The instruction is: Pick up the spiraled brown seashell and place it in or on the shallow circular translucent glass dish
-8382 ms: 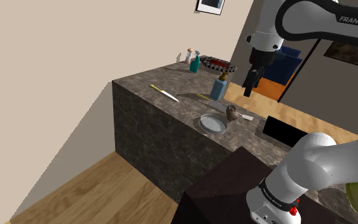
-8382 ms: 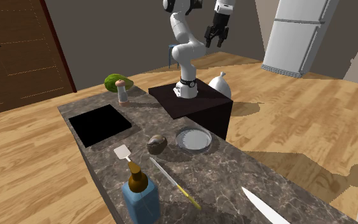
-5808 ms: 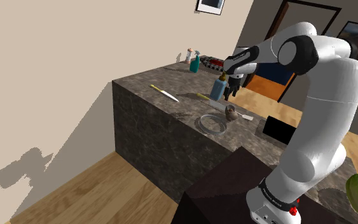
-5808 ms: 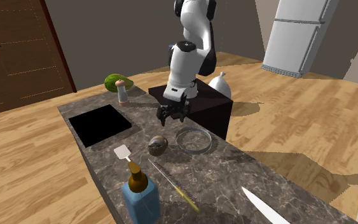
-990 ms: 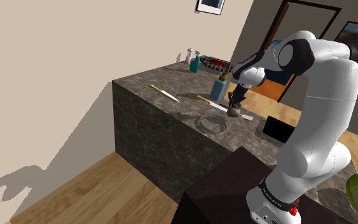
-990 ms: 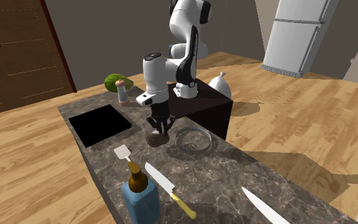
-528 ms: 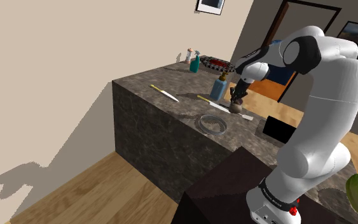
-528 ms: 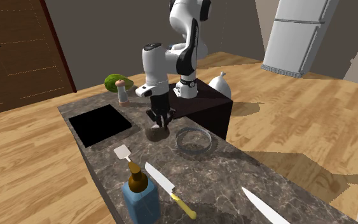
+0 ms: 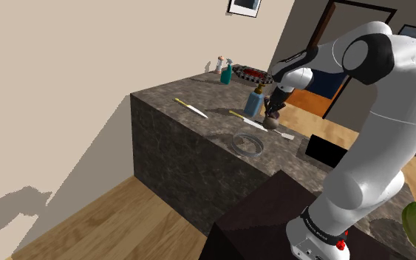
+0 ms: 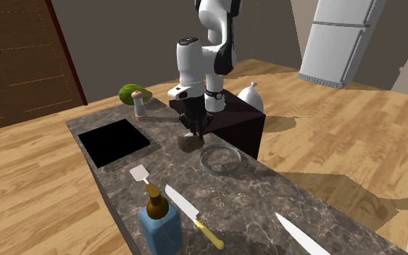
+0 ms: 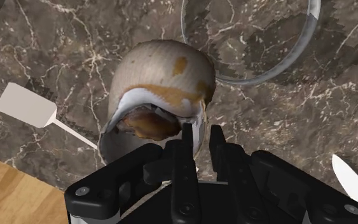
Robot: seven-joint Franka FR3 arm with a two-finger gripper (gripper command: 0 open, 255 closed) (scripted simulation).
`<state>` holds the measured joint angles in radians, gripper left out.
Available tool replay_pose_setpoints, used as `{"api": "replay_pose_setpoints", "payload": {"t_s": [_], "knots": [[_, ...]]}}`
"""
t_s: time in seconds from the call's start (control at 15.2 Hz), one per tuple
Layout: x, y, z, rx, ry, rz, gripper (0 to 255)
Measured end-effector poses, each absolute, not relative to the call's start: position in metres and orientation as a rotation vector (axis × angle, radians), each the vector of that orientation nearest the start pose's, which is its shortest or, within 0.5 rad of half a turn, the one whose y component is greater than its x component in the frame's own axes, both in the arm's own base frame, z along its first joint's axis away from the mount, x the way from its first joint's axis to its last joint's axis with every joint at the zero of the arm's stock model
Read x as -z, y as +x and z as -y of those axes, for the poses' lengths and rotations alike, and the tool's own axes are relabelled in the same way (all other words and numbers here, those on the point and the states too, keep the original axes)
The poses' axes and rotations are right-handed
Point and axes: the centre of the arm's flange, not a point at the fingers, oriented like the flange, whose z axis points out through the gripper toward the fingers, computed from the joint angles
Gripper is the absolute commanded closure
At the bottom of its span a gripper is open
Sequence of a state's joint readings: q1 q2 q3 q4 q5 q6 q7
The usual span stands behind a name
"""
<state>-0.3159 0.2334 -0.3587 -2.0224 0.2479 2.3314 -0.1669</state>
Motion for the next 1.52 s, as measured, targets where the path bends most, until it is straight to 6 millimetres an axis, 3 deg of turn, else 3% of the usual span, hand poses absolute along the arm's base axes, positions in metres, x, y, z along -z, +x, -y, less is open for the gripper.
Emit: {"api": "replay_pose_setpoints", "payload": {"t_s": [0.73, 1.52], "knots": [[-0.381, 0.488, 0.23, 0.201, -2.912, -0.993, 255], [-0.32, 0.488, 0.222, 0.2, -2.912, -0.996, 255]]}}
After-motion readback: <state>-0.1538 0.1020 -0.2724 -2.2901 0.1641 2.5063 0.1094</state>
